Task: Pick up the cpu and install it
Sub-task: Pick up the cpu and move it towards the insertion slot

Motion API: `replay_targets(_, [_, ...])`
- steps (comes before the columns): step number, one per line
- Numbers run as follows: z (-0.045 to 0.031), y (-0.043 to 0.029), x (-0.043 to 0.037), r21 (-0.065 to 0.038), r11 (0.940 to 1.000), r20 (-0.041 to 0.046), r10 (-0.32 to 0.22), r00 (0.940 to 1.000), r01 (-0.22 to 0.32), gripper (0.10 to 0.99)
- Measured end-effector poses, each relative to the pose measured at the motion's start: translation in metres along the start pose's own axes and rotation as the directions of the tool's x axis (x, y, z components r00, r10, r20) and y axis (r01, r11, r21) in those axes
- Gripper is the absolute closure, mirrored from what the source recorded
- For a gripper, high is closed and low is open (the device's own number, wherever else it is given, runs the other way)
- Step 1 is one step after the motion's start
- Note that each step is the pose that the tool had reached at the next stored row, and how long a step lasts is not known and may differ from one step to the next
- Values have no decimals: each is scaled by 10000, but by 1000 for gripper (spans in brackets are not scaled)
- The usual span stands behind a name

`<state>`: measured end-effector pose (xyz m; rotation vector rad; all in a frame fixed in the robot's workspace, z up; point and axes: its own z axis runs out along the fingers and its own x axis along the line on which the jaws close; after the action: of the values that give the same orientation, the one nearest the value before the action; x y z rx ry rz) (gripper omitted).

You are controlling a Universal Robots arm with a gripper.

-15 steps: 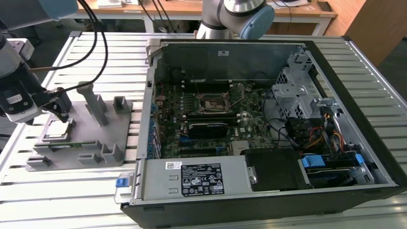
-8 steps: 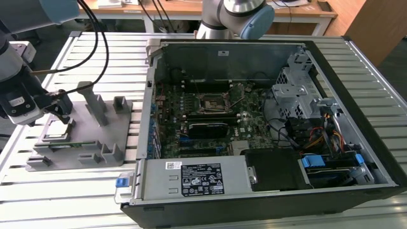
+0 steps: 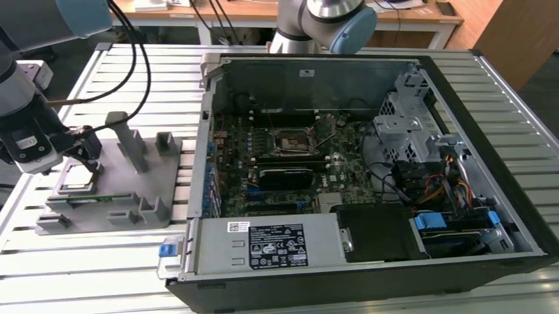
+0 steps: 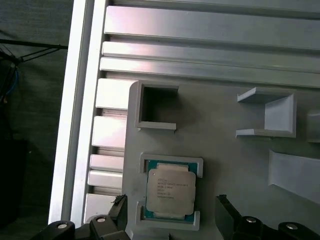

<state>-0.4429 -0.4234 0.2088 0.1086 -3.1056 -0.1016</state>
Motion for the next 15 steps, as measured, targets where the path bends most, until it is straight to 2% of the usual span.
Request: replay_targets(15, [131, 28, -7, -10, 9995, 21, 315, 9995, -315, 298])
